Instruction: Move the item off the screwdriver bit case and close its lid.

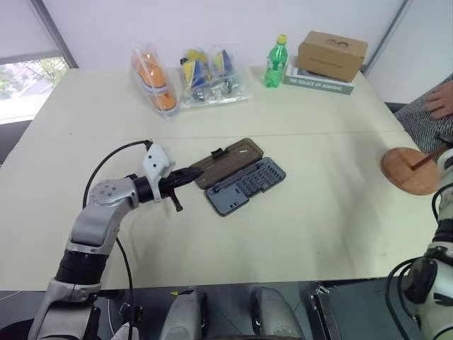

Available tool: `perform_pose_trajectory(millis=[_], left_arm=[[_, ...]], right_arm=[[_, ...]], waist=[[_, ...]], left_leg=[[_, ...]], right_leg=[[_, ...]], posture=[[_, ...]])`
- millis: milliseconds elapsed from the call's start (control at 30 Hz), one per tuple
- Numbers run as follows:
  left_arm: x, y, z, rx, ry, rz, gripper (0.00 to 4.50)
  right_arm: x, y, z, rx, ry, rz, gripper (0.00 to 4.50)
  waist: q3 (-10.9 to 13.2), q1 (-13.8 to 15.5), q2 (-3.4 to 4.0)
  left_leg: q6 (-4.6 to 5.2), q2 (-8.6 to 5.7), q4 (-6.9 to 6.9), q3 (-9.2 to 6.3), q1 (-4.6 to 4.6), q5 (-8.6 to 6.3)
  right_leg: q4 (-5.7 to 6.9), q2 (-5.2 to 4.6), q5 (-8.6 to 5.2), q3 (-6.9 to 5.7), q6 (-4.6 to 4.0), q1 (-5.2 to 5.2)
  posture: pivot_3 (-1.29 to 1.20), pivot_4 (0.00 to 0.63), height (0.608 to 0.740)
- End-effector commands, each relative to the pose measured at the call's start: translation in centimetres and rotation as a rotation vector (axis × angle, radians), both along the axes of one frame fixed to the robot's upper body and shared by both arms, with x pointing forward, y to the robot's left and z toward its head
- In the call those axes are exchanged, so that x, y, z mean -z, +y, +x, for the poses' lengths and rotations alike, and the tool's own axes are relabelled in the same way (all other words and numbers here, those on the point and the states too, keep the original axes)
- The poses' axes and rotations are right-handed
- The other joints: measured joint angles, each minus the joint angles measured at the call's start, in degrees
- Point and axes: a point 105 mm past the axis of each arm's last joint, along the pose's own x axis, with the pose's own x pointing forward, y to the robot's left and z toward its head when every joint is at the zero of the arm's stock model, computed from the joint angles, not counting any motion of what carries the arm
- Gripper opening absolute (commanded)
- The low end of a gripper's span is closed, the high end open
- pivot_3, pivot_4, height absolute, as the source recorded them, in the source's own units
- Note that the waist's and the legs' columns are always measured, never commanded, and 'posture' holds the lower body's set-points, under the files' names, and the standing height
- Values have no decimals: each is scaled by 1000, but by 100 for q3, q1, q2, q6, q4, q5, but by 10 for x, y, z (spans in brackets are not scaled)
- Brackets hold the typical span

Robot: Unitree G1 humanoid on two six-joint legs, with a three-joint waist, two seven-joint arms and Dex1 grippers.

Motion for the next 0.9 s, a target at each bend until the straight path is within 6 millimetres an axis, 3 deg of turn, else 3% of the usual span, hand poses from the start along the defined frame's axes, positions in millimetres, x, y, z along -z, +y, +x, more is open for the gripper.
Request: perform_pose_trajectory(millis=[33, 67, 367, 567, 700, 900], left_arm=[[-10, -4, -1, 18, -54, 11, 0], [-10, -4, 0, 18, -54, 11, 0], [-9, -3, 0, 11, -60, 17, 0], [-9, -2, -1, 4, -62, 18, 0], [-10, 1, -1, -5, -56, 10, 0], [-13, 12, 4, -19, -31, -3, 0]], right_arm=[[13, 6, 1, -21, 33, 31, 24], [14, 8, 2, -28, 38, 34, 24], [19, 15, 9, -63, 66, 43, 4461], [9, 34, 12, -164, 64, 4, 4461], [-5, 82, 9, -416, 73, -90, 4461], [-14, 182, -25, -905, 149, -301, 4461]], waist=[[0, -2, 0], [0, -2, -1], [7, -8, 17], [7, -8, 17], [7, -1, 17], [7, 9, 17]], left_leg=[[0, 0, 0, 0, 1, 0], [0, 0, 0, 0, 1, 0], [0, 1, 0, 8, 1, 0], [0, -1, 0, 7, 1, 0], [0, 6, -1, 2, 1, 0], [1, 11, 0, -4, 0, -1]], right_leg=[[1, 0, 0, 0, 0, 0], [1, 1, 0, 0, 0, 1], [11, -1, 0, 9, 0, -8], [11, 0, 0, 9, 1, -8], [18, 0, 0, 7, 2, -10], [22, 1, -1, 4, 2, -11]], posture=[[0, 150, 740], [0, 150, 740], [0, 150, 740], [0, 150, 740], [0, 150, 740], [0, 150, 740]])
